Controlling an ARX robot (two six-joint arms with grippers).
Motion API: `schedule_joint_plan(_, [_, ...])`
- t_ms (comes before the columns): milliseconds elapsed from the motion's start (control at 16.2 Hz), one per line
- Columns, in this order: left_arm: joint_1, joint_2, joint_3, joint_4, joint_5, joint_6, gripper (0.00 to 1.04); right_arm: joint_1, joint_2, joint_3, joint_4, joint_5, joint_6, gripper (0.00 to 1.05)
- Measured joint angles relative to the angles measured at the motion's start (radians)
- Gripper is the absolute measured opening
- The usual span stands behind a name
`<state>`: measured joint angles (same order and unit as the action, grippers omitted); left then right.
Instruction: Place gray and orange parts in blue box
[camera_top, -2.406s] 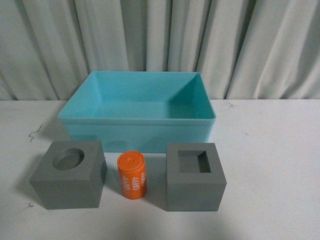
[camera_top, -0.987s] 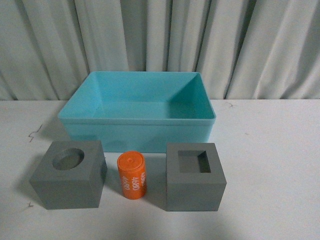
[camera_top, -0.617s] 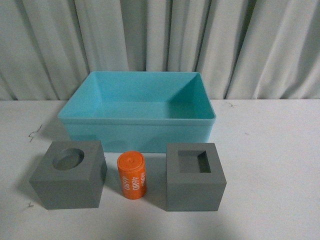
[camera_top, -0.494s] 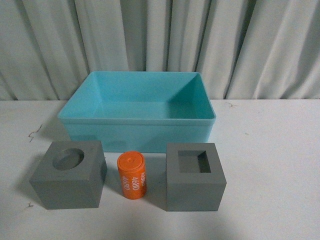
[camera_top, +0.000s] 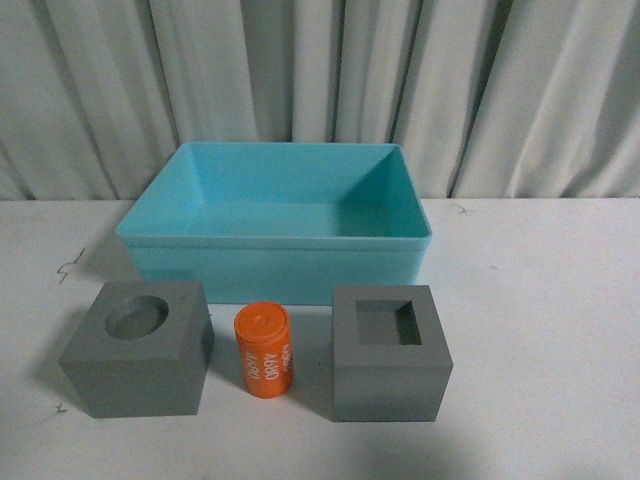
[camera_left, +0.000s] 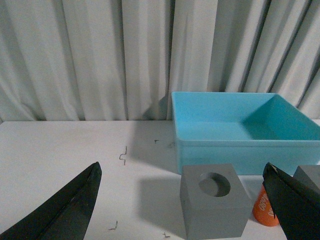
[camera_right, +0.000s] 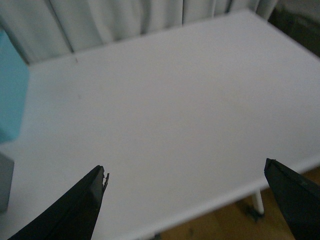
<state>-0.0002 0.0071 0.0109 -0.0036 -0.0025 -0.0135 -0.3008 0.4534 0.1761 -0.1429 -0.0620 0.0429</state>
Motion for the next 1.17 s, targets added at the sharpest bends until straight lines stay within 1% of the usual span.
schedule_joint_plan(62, [0.0, 0.0, 0.0, 0.0, 0.002, 0.0, 0.98, -0.045, 0.164, 0.072, 0.154, -0.047, -0.037, 0.98])
schedule_joint_plan(123, [0.0, 0.0, 0.0, 0.0, 0.002, 0.0, 0.98, -0.037, 0.362, 0.199, 0.329, -0.084, -0.076, 0.98])
schedule_joint_plan(185, [0.0, 0.0, 0.0, 0.0, 0.002, 0.0, 0.98, -0.005, 0.508, 0.293, 0.436, -0.085, -0.104, 0.98])
schedule_joint_plan(247, [0.0, 0.0, 0.0, 0.0, 0.002, 0.0, 0.98, 0.034, 0.65, 0.368, 0.498, -0.113, -0.109, 0.98])
schedule_joint_plan(309, [0.0, 0.0, 0.0, 0.0, 0.002, 0.0, 0.98, 0.076, 0.753, 0.401, 0.518, -0.108, -0.127, 0.98])
schedule_joint_plan(432, [0.0, 0.0, 0.0, 0.0, 0.002, 0.0, 0.98, 0.174, 0.909, 0.421, 0.513, -0.111, -0.14, 0.98])
schedule_joint_plan(679, [0.0, 0.0, 0.0, 0.0, 0.002, 0.0, 0.98, 0.349, 1.015, 0.476, 0.509, -0.104, -0.102, 0.98])
schedule_joint_plan(802, [0.0, 0.0, 0.0, 0.0, 0.002, 0.0, 0.98, 0.45, 1.073, 0.484, 0.483, -0.08, -0.085, 0.98])
schedule_joint_plan(1049, [0.0, 0.0, 0.0, 0.0, 0.002, 0.0, 0.98, 0.58, 1.195, 0.518, 0.489, -0.02, -0.039, 0.98])
schedule_joint_plan(1172, [0.0, 0.0, 0.0, 0.0, 0.002, 0.0, 0.98, 0.613, 1.261, 0.539, 0.495, 0.003, -0.006, 0.98])
